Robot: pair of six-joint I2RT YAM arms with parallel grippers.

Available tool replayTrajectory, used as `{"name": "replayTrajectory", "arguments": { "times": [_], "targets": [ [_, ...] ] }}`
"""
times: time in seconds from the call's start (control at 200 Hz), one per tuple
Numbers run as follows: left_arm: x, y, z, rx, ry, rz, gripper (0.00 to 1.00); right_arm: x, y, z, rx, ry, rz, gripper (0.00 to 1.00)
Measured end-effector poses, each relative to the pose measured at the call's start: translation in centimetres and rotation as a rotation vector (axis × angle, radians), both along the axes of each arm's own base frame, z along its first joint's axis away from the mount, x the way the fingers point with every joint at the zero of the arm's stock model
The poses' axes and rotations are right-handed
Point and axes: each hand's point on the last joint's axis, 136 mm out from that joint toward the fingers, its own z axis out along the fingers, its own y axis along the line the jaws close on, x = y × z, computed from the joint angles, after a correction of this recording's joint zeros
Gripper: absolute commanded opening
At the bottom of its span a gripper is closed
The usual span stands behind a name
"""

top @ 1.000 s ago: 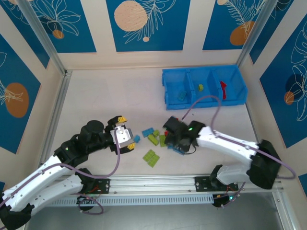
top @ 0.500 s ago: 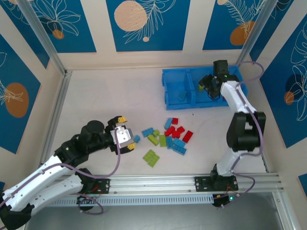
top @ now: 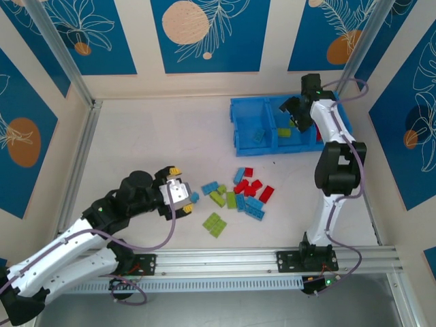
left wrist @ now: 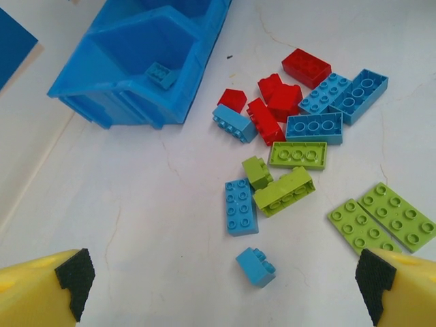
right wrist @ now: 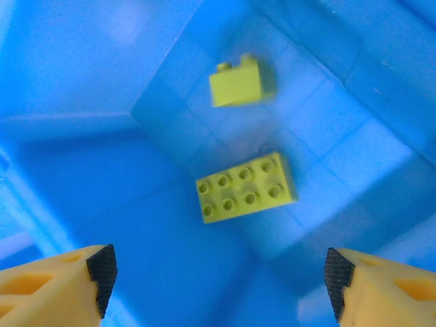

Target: Sort the legos into containers by color

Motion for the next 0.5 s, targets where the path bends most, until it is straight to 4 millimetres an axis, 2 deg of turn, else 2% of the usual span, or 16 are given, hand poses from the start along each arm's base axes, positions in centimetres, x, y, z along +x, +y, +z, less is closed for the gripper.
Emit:
{"name": "replayTrajectory", "arguments": {
  "times": [0.1,0.175,0.225,0.29,0.31,0.32,0.33,0.365,0.43,0.5],
  "targets": [
    [0.7,-0.5,0.0,0.004,0.093,0.052,0.94,-3.5,1.0,4.8,0.017,-0.092,0.037,0.83],
    [1.9,-1.0,1.3,-0.012,0.166,0.132,0.88,-7.1,2.6,8.4,0.030,-0.184,0.109,0.83],
    [2.9,-1.3,2.2,-0.042,0.224,0.211,0.84,-10.0,4.5,10.6,0.034,-0.253,0.193,0.83],
    [3.9,-1.7,3.0,-0.073,0.287,0.289,0.80,-14.0,7.7,12.2,0.042,-0.311,0.332,0.83],
    [4.1,-1.8,3.0,-0.079,0.305,0.308,0.76,-15.1,8.6,12.3,0.041,-0.320,0.373,0.88],
    [4.2,-1.9,3.0,-0.084,0.319,0.319,0.75,-15.8,9.2,12.4,0.043,-0.325,0.400,0.97],
    [4.3,-1.9,2.8,-0.088,0.332,0.331,0.74,-16.5,9.8,12.5,0.038,-0.330,0.424,1.00],
    [4.5,-2.0,2.2,-0.089,0.368,0.361,0.72,-18.8,11.7,12.3,0.033,-0.338,0.511,0.99],
    [4.7,-1.9,0.3,-0.062,0.438,0.416,0.72,-23.4,15.2,10.9,0.014,-0.318,0.688,0.99],
    [5.0,-1.6,-2.2,-0.017,0.505,0.471,0.72,-27.9,17.5,8.4,-0.003,-0.242,0.842,0.99]
  ]
}}
